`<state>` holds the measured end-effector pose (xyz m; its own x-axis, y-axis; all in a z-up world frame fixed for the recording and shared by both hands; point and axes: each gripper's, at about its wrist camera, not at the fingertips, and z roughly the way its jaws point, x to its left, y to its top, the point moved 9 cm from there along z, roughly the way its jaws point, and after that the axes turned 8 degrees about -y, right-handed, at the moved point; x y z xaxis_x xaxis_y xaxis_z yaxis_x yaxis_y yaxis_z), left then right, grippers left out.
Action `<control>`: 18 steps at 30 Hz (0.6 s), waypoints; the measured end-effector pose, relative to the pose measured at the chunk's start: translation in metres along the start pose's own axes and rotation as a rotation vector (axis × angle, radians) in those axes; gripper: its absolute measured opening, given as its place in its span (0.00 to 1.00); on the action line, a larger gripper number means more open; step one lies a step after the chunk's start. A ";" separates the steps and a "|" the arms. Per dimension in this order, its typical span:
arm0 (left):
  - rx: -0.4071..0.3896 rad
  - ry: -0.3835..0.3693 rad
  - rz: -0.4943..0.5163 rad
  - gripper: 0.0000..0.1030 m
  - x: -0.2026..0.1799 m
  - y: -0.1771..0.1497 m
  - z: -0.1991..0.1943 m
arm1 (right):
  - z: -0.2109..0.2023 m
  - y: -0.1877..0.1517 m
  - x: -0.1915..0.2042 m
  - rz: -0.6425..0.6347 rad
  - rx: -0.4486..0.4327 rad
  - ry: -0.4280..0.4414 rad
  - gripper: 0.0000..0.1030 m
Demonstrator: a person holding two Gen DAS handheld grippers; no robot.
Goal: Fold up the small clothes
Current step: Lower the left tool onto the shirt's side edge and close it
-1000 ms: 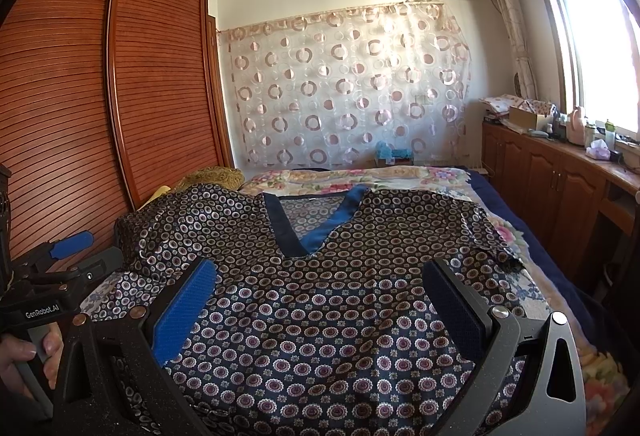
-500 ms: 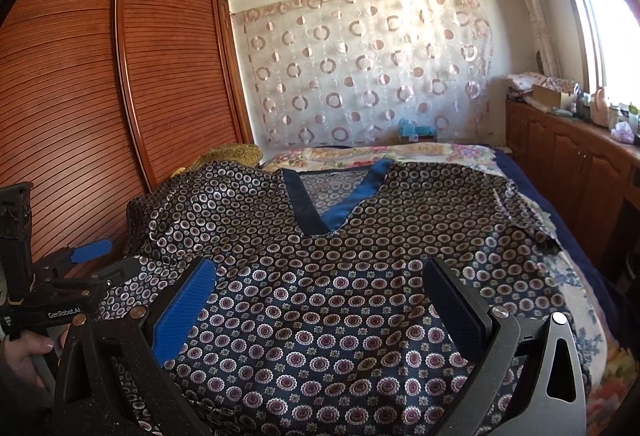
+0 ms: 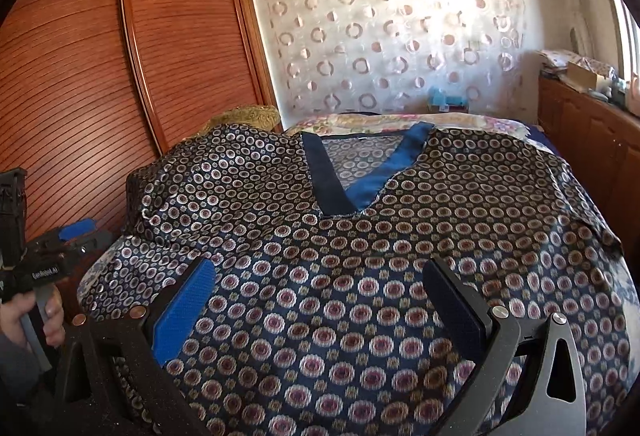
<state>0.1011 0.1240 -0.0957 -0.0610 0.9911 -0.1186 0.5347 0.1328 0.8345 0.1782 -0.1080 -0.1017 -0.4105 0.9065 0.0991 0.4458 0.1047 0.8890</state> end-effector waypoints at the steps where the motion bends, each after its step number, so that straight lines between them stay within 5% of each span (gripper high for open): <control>1: 0.003 0.009 0.001 0.91 0.010 0.003 0.000 | 0.002 0.005 0.000 -0.008 -0.001 -0.001 1.00; 13: 0.042 0.056 -0.059 0.88 0.112 0.031 0.028 | 0.035 0.016 0.020 -0.083 0.064 -0.004 1.00; 18: 0.124 -0.006 -0.121 0.87 0.137 0.022 0.065 | 0.044 0.011 0.019 -0.094 0.092 -0.011 1.00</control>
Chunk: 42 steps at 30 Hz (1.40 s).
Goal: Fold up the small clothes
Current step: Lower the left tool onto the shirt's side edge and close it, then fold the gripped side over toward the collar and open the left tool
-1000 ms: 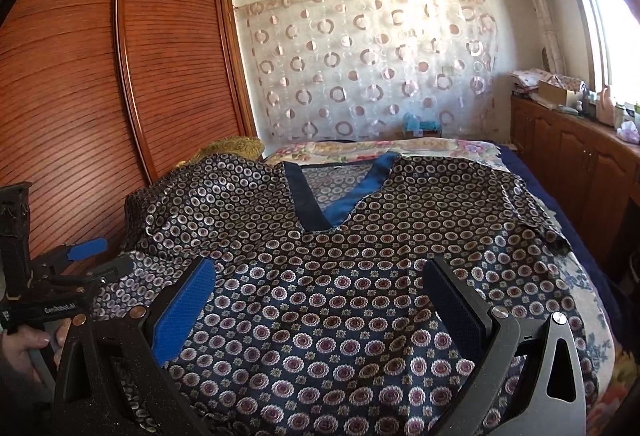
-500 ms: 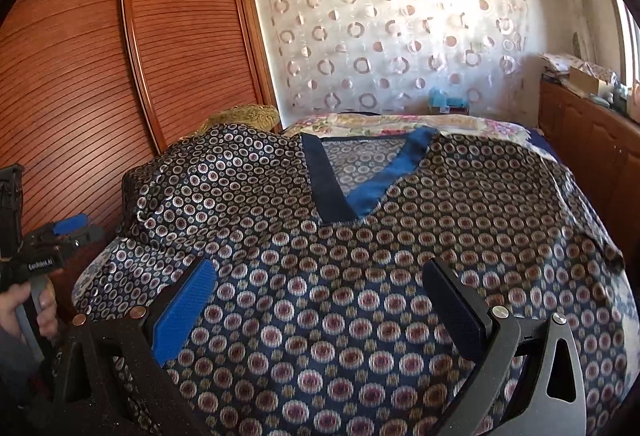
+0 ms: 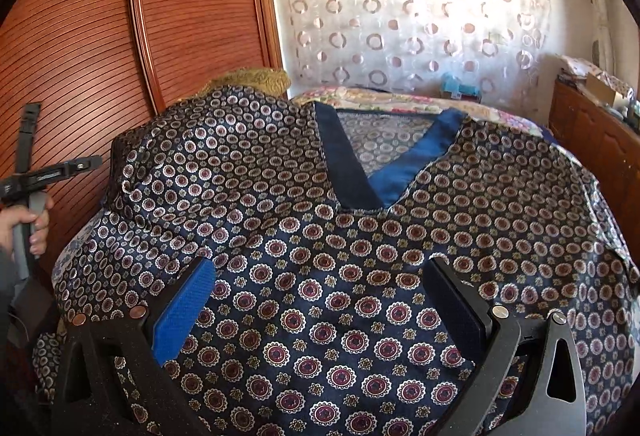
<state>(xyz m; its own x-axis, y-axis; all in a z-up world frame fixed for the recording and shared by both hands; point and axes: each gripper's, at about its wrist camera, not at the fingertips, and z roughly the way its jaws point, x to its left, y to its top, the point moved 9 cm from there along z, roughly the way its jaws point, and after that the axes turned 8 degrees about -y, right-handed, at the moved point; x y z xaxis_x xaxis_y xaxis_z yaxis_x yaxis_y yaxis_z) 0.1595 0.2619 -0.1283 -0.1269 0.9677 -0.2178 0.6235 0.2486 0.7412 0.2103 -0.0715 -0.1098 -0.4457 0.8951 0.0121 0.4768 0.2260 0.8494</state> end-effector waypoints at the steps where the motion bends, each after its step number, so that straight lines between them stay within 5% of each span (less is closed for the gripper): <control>1: 0.018 -0.003 -0.007 0.86 0.004 -0.002 0.007 | 0.000 0.000 -0.001 0.002 0.004 0.000 1.00; 9: 0.098 -0.090 -0.023 0.82 -0.011 -0.017 0.028 | 0.001 0.001 0.004 0.002 0.000 0.007 1.00; 14: 0.135 -0.086 -0.014 0.45 -0.013 -0.022 0.034 | -0.001 0.001 0.003 0.005 -0.007 0.007 1.00; 18: 0.139 -0.086 0.003 0.27 -0.015 -0.022 0.033 | 0.000 0.001 0.005 0.006 -0.006 0.007 1.00; 20: 0.137 -0.066 0.034 0.10 -0.018 -0.023 0.029 | -0.001 0.001 0.005 0.006 -0.007 0.006 1.00; 22: 0.134 -0.041 0.064 0.05 -0.021 -0.022 0.025 | -0.002 0.001 0.006 0.005 -0.008 0.004 1.00; 32: -0.021 -0.160 0.207 0.03 -0.102 0.025 -0.045 | -0.003 0.002 0.007 0.012 -0.008 0.006 1.00; 37: -0.023 -0.272 0.309 0.03 -0.174 0.039 -0.049 | -0.004 0.001 0.005 0.020 -0.006 0.008 1.00; 42: 0.019 -0.279 0.380 0.04 -0.217 0.032 -0.030 | -0.003 0.001 0.002 0.033 0.000 0.012 1.00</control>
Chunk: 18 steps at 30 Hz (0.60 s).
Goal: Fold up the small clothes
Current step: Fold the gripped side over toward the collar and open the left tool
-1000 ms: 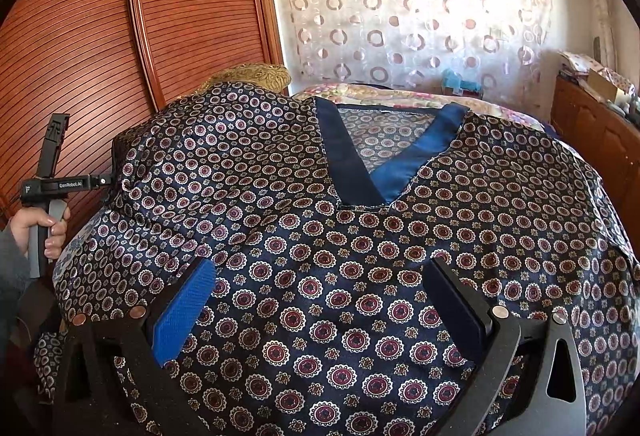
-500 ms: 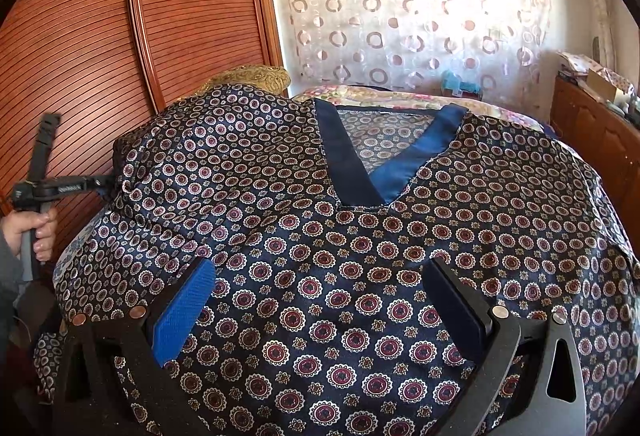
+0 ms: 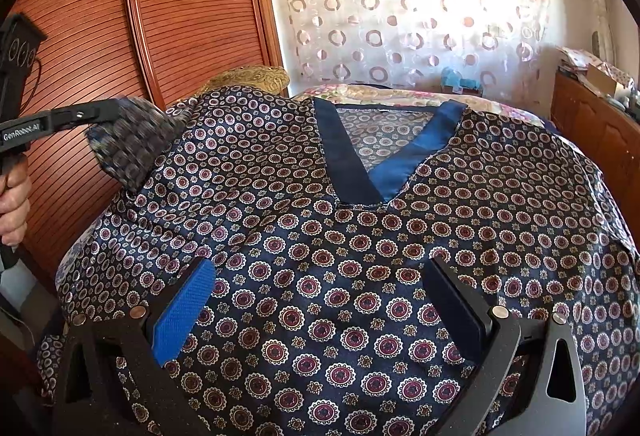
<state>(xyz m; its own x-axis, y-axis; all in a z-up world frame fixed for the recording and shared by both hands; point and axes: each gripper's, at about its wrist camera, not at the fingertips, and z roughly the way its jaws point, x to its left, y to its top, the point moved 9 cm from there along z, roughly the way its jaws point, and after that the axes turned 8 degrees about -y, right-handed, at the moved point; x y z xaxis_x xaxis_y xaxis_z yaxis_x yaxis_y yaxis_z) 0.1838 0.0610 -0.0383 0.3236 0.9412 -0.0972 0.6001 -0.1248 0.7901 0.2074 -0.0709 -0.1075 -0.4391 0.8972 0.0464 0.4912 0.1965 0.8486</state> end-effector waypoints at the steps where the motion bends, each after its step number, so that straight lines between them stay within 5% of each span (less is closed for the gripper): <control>1: 0.001 -0.009 0.011 0.04 -0.005 0.001 0.002 | 0.000 0.000 0.000 0.001 0.000 -0.001 1.00; 4: 0.000 -0.005 0.014 0.06 -0.009 -0.002 0.000 | -0.001 0.000 0.000 0.001 -0.004 -0.002 1.00; 10: -0.034 0.049 0.018 0.48 0.003 -0.016 -0.026 | -0.001 0.000 0.001 -0.001 -0.007 0.001 1.00; 13: -0.028 0.095 -0.010 0.78 0.022 -0.034 -0.032 | -0.002 0.000 0.001 0.001 -0.008 0.005 1.00; 18: 0.022 0.137 -0.136 0.79 0.063 -0.079 -0.035 | -0.003 0.000 0.004 -0.012 -0.006 0.021 1.00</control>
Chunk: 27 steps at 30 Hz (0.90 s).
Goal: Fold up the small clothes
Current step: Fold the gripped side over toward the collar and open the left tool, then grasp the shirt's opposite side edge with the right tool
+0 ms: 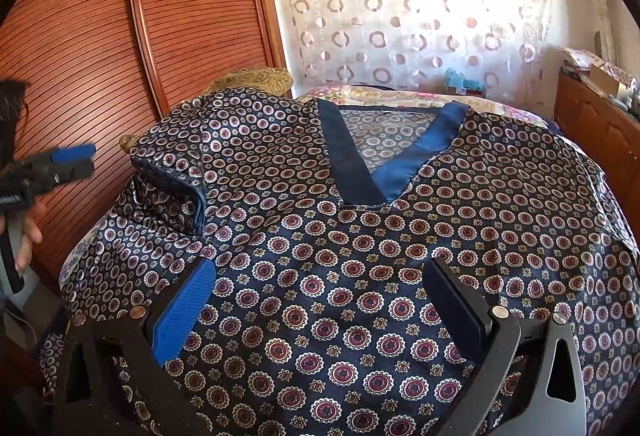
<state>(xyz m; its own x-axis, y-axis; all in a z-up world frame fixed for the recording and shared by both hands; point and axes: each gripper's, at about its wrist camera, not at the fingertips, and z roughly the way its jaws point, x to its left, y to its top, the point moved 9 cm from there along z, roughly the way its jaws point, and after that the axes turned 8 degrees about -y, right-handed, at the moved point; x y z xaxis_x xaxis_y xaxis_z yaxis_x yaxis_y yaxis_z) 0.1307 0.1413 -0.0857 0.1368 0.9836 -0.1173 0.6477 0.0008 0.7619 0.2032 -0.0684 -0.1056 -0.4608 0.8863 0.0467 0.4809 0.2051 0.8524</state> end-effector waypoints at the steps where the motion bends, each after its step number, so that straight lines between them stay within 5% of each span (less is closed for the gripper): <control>1: 0.006 0.007 -0.020 0.79 0.006 -0.007 0.001 | 0.000 0.000 0.001 -0.006 -0.001 0.000 1.00; 7: -0.001 0.038 -0.108 0.79 0.034 -0.036 -0.004 | 0.006 0.011 0.025 -0.102 0.009 0.016 0.96; 15: -0.089 0.067 -0.132 0.79 0.035 -0.042 -0.027 | 0.024 0.066 0.100 -0.214 -0.045 0.178 0.90; 19: -0.088 0.076 -0.104 0.79 0.027 -0.043 -0.029 | 0.043 0.078 0.141 -0.259 -0.014 0.278 0.70; 27: -0.054 0.078 -0.110 0.79 0.026 -0.066 -0.027 | 0.091 0.084 0.194 -0.385 0.042 0.258 0.61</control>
<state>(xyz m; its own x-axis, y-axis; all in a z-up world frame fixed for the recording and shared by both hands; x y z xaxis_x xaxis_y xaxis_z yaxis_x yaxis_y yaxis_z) 0.0711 0.1715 -0.1221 0.0072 0.9880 -0.1541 0.6140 0.1172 0.7806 0.2219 0.1586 -0.0727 -0.7796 0.6113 -0.1365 0.2657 0.5202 0.8117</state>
